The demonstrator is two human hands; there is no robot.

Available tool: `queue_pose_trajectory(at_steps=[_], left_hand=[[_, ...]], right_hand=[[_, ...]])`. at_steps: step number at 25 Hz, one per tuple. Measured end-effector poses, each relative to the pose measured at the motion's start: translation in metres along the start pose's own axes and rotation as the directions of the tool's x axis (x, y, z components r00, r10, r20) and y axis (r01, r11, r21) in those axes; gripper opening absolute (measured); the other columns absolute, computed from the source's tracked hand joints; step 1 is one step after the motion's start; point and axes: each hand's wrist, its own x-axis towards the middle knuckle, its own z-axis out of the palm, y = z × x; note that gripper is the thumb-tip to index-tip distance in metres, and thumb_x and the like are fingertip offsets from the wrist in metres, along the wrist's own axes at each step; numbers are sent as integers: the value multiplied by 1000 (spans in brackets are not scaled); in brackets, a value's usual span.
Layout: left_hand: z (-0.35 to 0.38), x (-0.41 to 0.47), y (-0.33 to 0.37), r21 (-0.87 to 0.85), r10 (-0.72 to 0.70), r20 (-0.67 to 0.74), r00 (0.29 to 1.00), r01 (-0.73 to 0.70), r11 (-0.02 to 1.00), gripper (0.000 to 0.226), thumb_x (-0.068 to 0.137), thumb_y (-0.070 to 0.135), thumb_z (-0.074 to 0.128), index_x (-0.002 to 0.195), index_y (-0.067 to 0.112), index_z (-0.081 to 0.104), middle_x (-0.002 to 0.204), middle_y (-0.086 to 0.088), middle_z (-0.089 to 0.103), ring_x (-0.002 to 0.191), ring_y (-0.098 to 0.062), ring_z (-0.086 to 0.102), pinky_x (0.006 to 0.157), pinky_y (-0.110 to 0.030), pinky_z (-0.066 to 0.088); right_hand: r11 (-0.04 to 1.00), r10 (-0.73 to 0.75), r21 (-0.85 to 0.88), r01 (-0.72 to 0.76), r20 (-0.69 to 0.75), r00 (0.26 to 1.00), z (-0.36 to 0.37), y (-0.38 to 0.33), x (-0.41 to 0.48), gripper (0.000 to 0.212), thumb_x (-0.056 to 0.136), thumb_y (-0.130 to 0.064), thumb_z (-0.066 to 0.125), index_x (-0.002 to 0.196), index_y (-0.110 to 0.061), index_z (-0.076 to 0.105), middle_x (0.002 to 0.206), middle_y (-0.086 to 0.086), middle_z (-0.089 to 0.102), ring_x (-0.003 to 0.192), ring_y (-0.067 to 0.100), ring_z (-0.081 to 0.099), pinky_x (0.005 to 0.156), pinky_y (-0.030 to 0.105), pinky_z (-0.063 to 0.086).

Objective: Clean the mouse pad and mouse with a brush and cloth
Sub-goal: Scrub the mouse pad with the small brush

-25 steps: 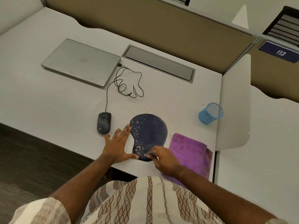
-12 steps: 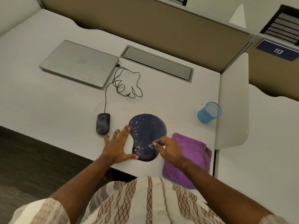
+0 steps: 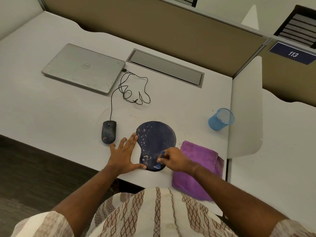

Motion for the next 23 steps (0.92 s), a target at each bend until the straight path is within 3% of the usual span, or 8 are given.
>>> queue_pose_trajectory(at_steps=[3,6,7,12,16,21,23], left_hand=[[0,0,0,-3,2,-4,1000,-2,1000,135,50,109,22,151,35,-28,159,15,-32,154,-26,-1,114,-69,13],[1,0,0,-3,4,-10,1000,-4,1000,134,50,109,22,151,35,-28,159,15,-31,154,-26,0,114,-69,14],[1,0,0,-2,2,-12,1000,-2,1000,134,50,109,22,151,35,-28,159,15,-31,154,-26,0,113,-69,14],[0,0,0,7,-5,-6,1000,5,1000,134,50,109,20,151,35,-29,159,14,-32,154,-26,0,114,-69,15],[0,-1,0,-7,3,-11,1000,-3,1000,134,51,109,23,151,35,-27,159,15,-32,154,-26,-1,114,-69,13],[0,-1,0,-4,9,-18,1000,-9,1000,133,52,109,24,152,35,-27,160,16,-31,154,-26,0,113,-69,14],[0,-1,0,-5,8,-21,1000,-8,1000,133,52,109,24,151,36,-27,160,16,-31,154,-26,0,113,-68,14]], right_hand=[[997,-8,-76,10,23,1000,-15,2,7,29,91,-31,63,76,-8,71,67,6,67,57,16,57,56,34,48],[999,-25,33,27,-41,999,-6,-5,8,20,92,-33,63,85,-19,76,69,-11,70,60,3,61,52,15,44],[997,-30,75,35,-69,997,0,-8,8,18,92,-33,63,89,-22,77,74,-14,71,65,2,63,53,13,46],[999,8,-43,-9,-33,999,17,1,2,22,92,-36,61,82,-19,71,73,-4,68,66,13,61,59,29,50],[978,38,-204,-38,-1,999,-4,20,-1,25,92,-36,59,80,-16,68,72,0,65,66,15,60,59,31,47],[990,82,130,-50,-256,963,-21,15,14,19,92,-34,64,89,-21,78,81,-11,73,74,5,66,69,24,53],[986,82,159,-40,-265,961,-17,11,20,18,93,-33,65,94,-22,78,86,-13,74,78,3,66,71,22,53]])
